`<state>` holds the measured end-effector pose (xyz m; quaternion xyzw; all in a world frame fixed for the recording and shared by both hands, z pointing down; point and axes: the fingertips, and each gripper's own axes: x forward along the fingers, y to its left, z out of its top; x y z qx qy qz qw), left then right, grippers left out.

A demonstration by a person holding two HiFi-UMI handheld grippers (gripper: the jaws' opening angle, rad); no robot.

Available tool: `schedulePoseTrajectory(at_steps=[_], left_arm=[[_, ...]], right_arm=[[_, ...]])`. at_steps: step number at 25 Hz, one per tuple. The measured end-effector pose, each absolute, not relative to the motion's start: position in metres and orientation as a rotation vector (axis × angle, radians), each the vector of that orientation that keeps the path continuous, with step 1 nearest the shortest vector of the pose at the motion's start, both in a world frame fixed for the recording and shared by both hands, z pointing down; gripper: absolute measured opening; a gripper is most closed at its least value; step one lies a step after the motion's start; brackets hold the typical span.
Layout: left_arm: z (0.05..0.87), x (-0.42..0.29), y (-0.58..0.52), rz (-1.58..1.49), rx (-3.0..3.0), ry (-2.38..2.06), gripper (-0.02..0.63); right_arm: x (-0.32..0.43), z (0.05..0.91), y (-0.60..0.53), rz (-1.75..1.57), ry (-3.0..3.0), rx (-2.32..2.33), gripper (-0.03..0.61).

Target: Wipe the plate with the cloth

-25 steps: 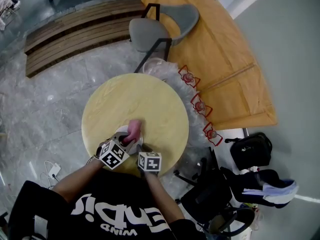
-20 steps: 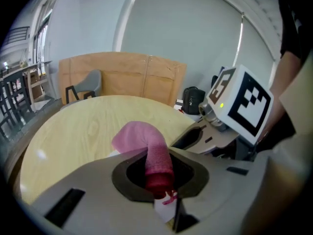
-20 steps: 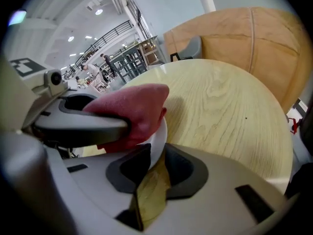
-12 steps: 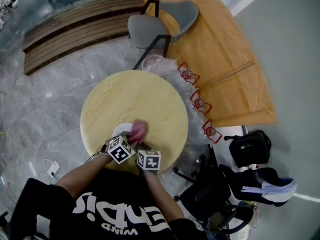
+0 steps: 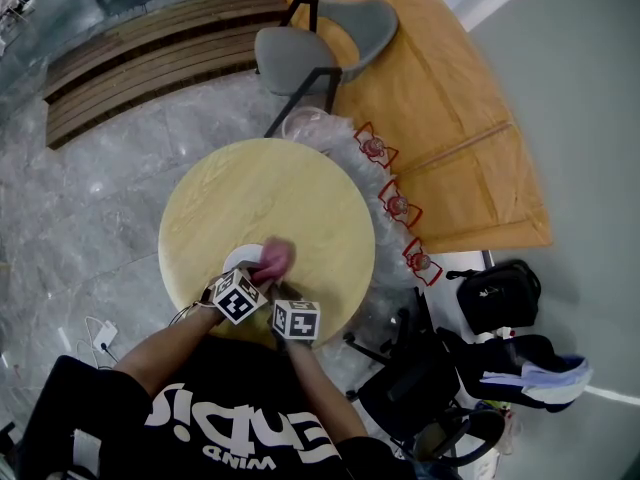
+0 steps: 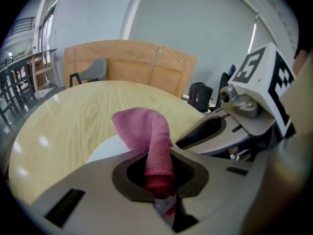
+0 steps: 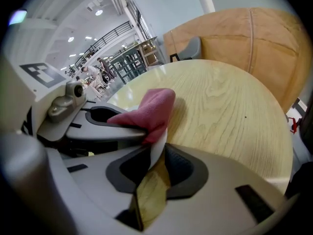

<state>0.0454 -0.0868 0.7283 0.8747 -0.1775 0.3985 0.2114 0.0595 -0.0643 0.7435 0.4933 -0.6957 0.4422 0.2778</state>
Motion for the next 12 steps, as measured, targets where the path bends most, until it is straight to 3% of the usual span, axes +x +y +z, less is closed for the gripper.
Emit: schedulePoseTrajectory(at_steps=[12], left_arm=[[0.73, 0.034, -0.096, 1.126, 2.396, -0.549, 0.052]], right_arm=[[0.06, 0.746, -0.064, 1.203, -1.872, 1.33, 0.106]])
